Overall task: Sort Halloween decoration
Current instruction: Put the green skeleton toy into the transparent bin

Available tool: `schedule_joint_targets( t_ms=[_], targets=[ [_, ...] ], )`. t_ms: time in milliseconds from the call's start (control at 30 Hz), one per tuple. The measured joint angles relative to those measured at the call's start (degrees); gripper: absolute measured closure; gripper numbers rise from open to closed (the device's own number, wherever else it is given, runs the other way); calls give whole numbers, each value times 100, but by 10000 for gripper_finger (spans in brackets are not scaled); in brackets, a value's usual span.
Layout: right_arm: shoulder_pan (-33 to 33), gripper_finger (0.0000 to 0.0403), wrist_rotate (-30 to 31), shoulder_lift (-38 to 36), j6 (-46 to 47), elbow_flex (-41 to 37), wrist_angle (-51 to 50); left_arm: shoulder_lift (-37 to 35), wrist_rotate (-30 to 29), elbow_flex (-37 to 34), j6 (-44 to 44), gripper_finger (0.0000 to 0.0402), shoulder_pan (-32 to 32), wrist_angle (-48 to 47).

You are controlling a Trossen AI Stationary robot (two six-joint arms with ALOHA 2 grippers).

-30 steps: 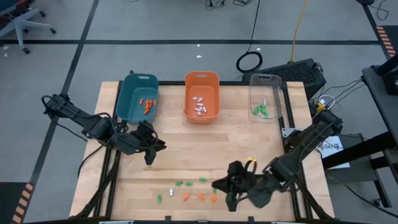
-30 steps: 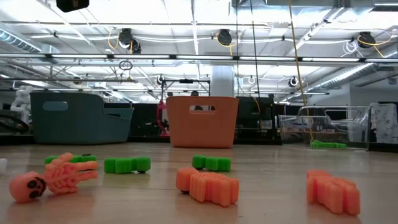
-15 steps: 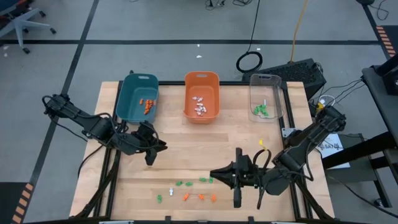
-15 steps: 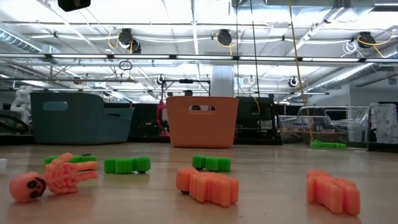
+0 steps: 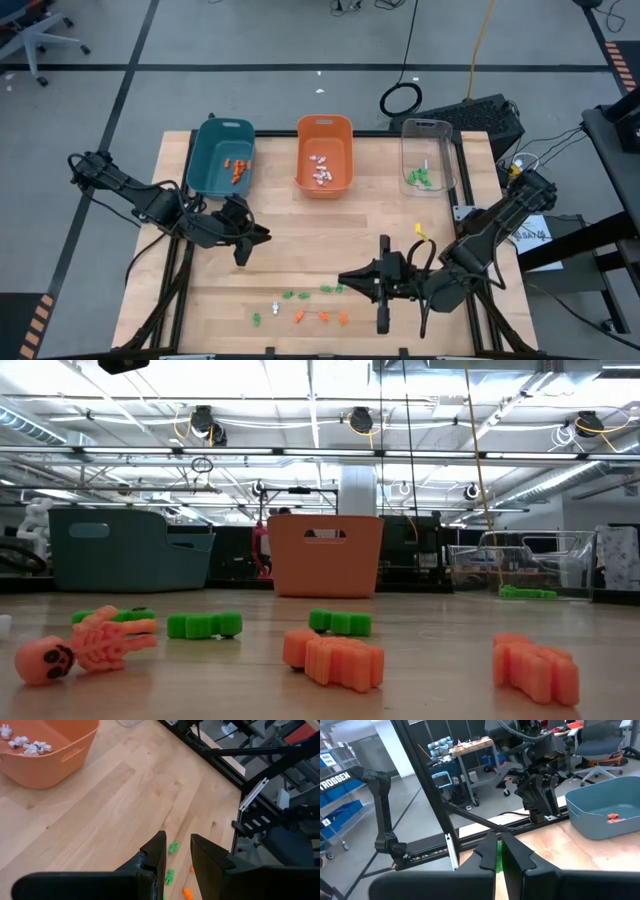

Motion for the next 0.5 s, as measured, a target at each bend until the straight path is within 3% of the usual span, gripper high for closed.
schedule_joint_targets(
  t_ms=[500],
  targets=[
    [-96, 403, -2, -4, -135, 0, -11, 0, 9, 0, 257, 314, 0, -6]
  ],
)
